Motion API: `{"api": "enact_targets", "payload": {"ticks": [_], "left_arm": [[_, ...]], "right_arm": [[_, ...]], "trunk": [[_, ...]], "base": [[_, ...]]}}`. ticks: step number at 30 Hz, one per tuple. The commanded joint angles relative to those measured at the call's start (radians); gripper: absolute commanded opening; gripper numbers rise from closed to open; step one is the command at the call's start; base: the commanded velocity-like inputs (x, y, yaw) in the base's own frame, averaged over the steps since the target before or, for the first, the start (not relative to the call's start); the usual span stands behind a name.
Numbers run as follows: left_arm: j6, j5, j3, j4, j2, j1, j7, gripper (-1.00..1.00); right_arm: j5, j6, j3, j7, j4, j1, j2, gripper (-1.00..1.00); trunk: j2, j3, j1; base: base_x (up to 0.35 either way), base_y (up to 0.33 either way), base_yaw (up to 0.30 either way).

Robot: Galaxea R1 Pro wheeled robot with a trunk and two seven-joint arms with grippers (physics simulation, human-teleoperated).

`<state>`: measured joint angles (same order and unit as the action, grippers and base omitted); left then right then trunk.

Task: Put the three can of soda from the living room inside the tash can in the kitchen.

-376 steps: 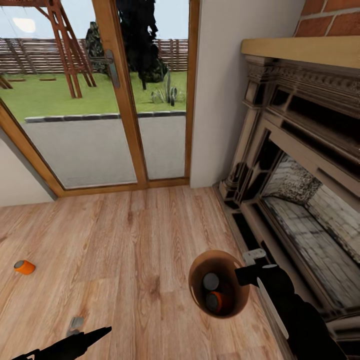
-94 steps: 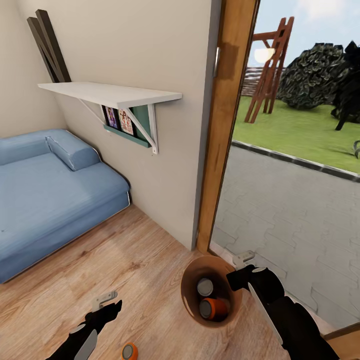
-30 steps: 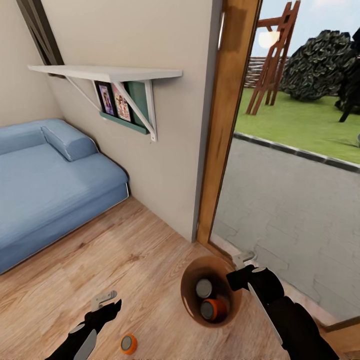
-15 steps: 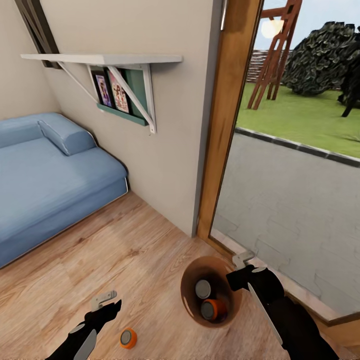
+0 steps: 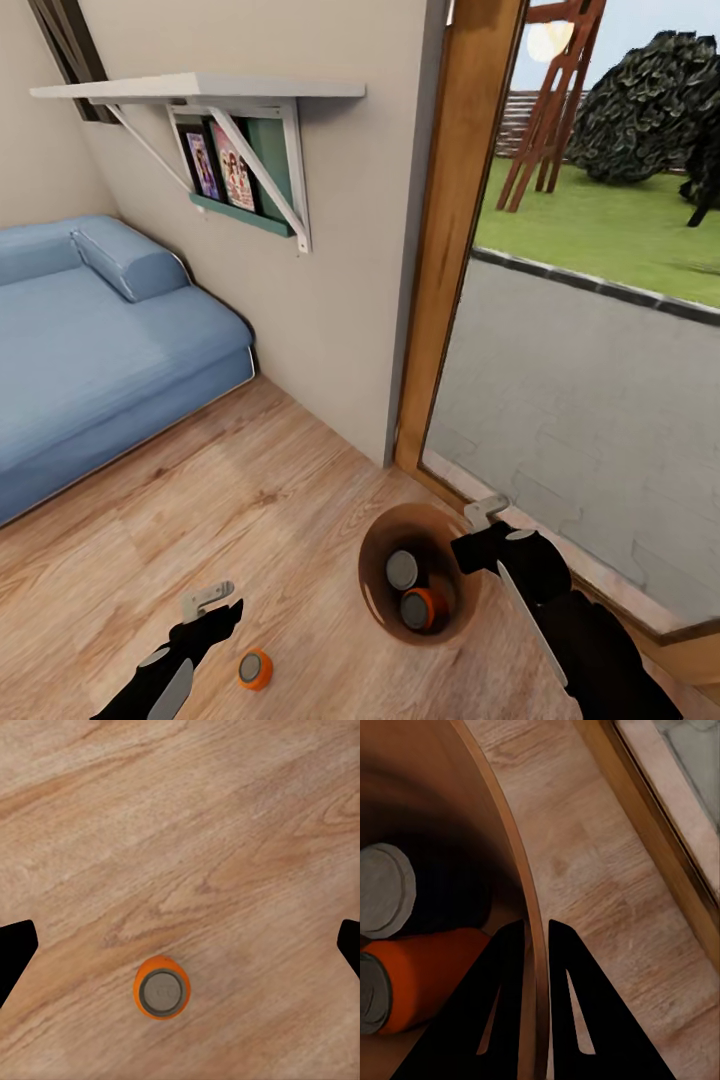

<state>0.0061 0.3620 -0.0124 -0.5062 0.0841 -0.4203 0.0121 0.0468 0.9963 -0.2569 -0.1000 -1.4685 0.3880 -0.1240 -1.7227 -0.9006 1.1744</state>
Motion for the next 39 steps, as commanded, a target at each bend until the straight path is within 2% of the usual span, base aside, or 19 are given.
{"api": "enact_targets", "payload": {"ticks": [1,39], "left_arm": [[0.0,0.0,0.0,0.0,0.0,0.0,0.0,1.0],[0.0,0.0,-0.001,0.0,0.0,0.0,-0.001,1.0]], "right_arm": [[-0.01,0.0,0.0,-0.006,-0.004,0.0,0.0,-1.0],[-0.01,0.002,0.001,-0.006,-0.019,0.0,0.0,-1.0]], "trunk": [[-0.007,-0.003,0.004],[-0.273,-0.179,0.15]], "base": [[0.0,0.0,0.0],[0.0,0.0,0.0]]}}
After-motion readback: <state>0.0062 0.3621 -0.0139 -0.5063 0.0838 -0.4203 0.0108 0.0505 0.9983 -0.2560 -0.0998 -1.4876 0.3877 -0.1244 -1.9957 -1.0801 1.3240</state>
